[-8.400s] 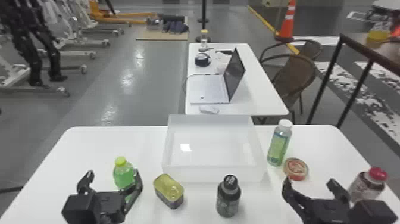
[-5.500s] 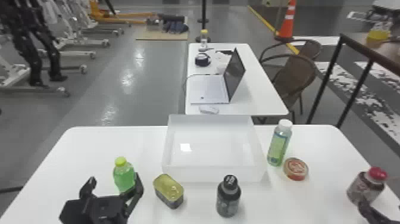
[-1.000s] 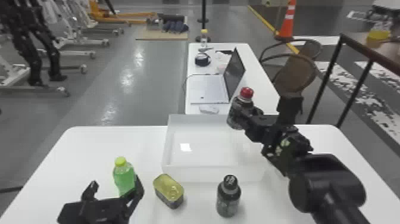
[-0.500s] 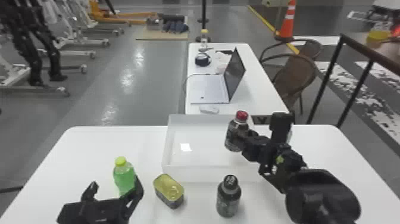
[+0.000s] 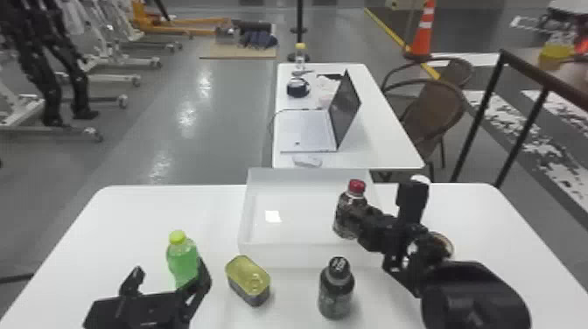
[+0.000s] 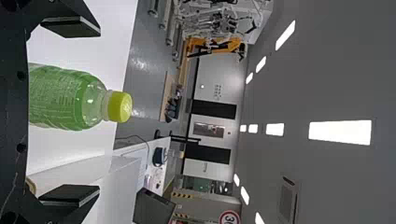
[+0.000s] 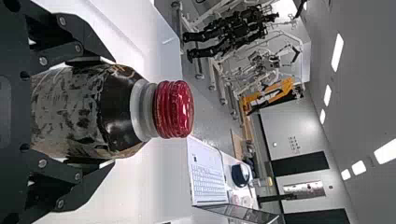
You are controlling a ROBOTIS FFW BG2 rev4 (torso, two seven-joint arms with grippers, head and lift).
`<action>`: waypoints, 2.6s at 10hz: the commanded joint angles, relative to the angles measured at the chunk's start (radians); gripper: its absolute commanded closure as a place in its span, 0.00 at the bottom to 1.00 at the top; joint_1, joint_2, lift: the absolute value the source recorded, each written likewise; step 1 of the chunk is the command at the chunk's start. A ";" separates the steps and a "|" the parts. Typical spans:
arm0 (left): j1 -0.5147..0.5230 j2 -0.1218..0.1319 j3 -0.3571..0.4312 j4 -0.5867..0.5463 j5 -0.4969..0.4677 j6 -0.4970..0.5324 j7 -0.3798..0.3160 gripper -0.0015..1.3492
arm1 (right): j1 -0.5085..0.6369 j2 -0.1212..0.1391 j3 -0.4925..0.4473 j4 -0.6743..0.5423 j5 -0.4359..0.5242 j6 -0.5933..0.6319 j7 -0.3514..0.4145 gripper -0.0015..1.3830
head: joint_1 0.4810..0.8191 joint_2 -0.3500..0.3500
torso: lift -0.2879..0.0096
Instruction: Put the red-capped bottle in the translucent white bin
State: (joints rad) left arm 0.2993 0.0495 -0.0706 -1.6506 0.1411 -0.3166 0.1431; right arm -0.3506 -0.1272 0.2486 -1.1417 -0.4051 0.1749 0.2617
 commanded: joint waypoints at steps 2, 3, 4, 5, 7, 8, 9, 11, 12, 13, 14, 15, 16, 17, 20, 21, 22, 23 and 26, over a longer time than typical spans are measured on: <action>0.001 0.000 0.000 0.000 0.000 -0.004 0.001 0.09 | 0.008 -0.005 0.000 -0.020 0.023 0.000 0.002 0.16 | 0.20 0.50 | 0.63; 0.001 0.000 0.000 0.000 -0.002 -0.006 0.001 0.09 | 0.024 -0.008 -0.002 -0.049 0.034 -0.005 0.002 0.05 | 0.20 0.50 | 0.63; 0.000 0.000 -0.002 0.000 -0.005 -0.009 0.001 0.09 | 0.062 -0.014 -0.012 -0.119 0.049 -0.035 0.001 0.07 | 0.20 0.50 | 0.63; 0.000 -0.002 -0.002 0.000 -0.009 -0.010 0.001 0.09 | 0.124 -0.015 -0.054 -0.230 0.074 -0.040 -0.010 0.09 | 0.20 0.50 | 0.63; -0.003 -0.008 0.000 0.000 -0.015 -0.012 0.001 0.09 | 0.272 -0.032 -0.126 -0.477 0.081 -0.040 -0.050 0.09 | 0.20 0.50 | 0.63; -0.002 -0.011 0.002 0.000 -0.015 -0.013 0.001 0.09 | 0.352 -0.038 -0.147 -0.578 0.083 -0.041 -0.078 0.09 | 0.20 0.50 | 0.63; -0.002 -0.013 0.002 0.000 -0.017 -0.015 0.001 0.09 | 0.424 -0.038 -0.170 -0.638 0.084 -0.052 -0.090 0.09 | 0.20 0.50 | 0.63; 0.001 -0.013 0.003 -0.003 -0.021 -0.019 0.001 0.09 | 0.552 -0.022 -0.183 -0.648 0.074 -0.150 -0.114 0.09 | 0.20 0.50 | 0.63; 0.003 -0.011 0.002 -0.003 -0.025 -0.021 0.001 0.09 | 0.601 -0.009 -0.196 -0.655 0.083 -0.187 -0.125 0.09 | 0.20 0.50 | 0.63; 0.003 -0.011 0.002 -0.003 -0.028 -0.024 0.001 0.09 | 0.644 -0.005 -0.210 -0.656 0.091 -0.229 -0.125 0.09 | 0.20 0.50 | 0.63; 0.003 -0.011 0.002 -0.003 -0.035 -0.029 0.001 0.09 | 0.687 -0.005 -0.229 -0.679 0.109 -0.236 -0.128 0.09 | 0.20 0.50 | 0.63; 0.008 -0.010 0.003 -0.003 -0.038 -0.030 0.001 0.09 | 0.723 -0.005 -0.235 -0.702 0.132 -0.236 -0.144 0.09 | 0.20 0.50 | 0.63; 0.018 -0.010 0.006 -0.005 -0.043 -0.032 0.001 0.09 | 0.745 -0.005 -0.238 -0.708 0.160 -0.242 -0.147 0.09 | 0.20 0.50 | 0.63; 0.034 -0.010 0.015 -0.008 -0.058 -0.030 0.000 0.09 | 0.756 -0.003 -0.238 -0.711 0.195 -0.249 -0.151 0.09 | 0.20 0.50 | 0.63; 0.046 -0.007 0.020 -0.023 -0.080 -0.019 -0.007 0.09 | 0.756 0.018 -0.238 -0.699 0.233 -0.272 -0.153 0.10 | 0.20 0.50 | 0.63; 0.044 -0.007 0.018 -0.023 -0.084 -0.021 -0.007 0.09 | 0.756 0.018 -0.238 -0.699 0.233 -0.272 -0.153 0.10 | 0.20 0.50 | 0.63; 0.046 -0.008 0.021 -0.023 -0.084 -0.021 -0.007 0.09 | 0.754 0.020 -0.238 -0.698 0.232 -0.272 -0.153 0.10 | 0.20 0.50 | 0.63; 0.044 -0.008 0.021 -0.023 -0.084 -0.021 -0.005 0.09 | 0.754 0.021 -0.238 -0.698 0.230 -0.273 -0.154 0.10 | 0.20 0.50 | 0.63; 0.044 -0.010 0.021 -0.023 -0.084 -0.019 -0.007 0.09 | 0.749 0.021 -0.238 -0.693 0.230 -0.276 -0.154 0.10 | 0.20 0.50 | 0.63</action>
State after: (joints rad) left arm 0.3436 0.0396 -0.0489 -1.6736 0.0567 -0.3364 0.1369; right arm 0.3993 -0.1058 0.0107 -1.8352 -0.1751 -0.1006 0.1073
